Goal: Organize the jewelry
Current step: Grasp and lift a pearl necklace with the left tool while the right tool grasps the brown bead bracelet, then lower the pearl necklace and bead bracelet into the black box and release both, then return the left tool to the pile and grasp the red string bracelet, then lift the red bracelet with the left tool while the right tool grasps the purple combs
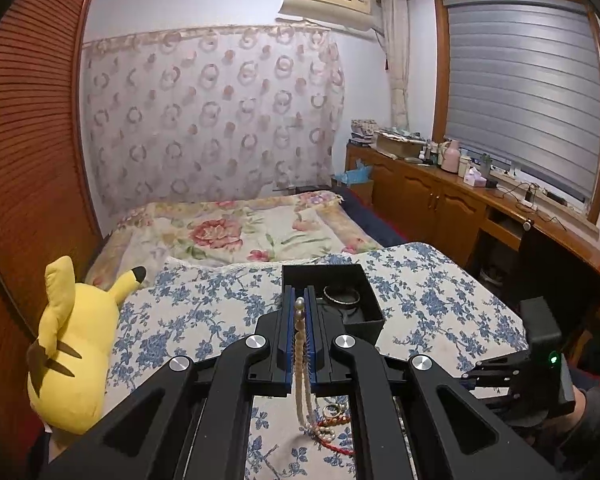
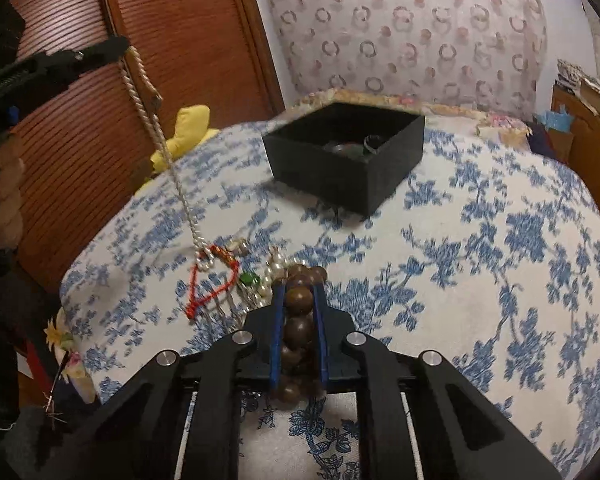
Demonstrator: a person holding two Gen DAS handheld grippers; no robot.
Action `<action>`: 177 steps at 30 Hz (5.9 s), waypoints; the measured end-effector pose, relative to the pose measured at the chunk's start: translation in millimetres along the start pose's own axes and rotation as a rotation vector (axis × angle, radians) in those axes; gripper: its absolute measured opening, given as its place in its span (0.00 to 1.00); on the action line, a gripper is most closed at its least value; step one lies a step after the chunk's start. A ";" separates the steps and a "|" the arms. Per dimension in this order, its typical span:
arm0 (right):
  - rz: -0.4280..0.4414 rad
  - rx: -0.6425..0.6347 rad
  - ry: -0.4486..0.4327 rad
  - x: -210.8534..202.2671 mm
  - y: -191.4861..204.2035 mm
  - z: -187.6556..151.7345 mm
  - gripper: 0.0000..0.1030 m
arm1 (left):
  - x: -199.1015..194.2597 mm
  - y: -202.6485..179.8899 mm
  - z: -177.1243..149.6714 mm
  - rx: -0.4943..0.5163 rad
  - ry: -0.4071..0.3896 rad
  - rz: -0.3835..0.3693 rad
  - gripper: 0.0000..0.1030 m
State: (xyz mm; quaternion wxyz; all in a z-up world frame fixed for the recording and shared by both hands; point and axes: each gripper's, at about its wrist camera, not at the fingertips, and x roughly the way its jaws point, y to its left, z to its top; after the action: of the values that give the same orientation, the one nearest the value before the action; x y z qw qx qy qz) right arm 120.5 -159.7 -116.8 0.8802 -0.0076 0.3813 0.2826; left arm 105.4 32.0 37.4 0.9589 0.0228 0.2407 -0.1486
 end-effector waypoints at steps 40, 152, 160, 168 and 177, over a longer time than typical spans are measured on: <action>-0.096 -0.196 -0.197 -45.3 1.9 146.6 0.15 | 68.2 -24.9 112.6 0.049 -0.053 -0.010 0.04; -0.046 -0.040 0.014 -14.3 -1.6 -21.5 0.45 | 104.7 -16.8 -125.2 0.094 0.399 -0.060 0.11; -0.023 -0.054 0.027 -17.2 8.9 -28.2 0.47 | 88.2 -7.5 -129.4 0.023 0.375 -0.091 0.02; 0.006 -0.092 0.065 -10.0 28.9 -39.2 0.47 | 51.8 3.5 -127.6 -0.019 0.304 -0.055 0.02; -0.030 -0.149 0.088 3.7 41.4 -39.4 0.62 | 47.6 9.4 -135.6 -0.041 0.305 -0.045 0.02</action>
State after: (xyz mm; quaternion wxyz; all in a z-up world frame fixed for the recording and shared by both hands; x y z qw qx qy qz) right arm 75.4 -132.1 -138.8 0.8638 -0.0911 0.3973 0.2962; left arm 86.5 43.5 -104.9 0.9078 0.0204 0.3871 -0.1599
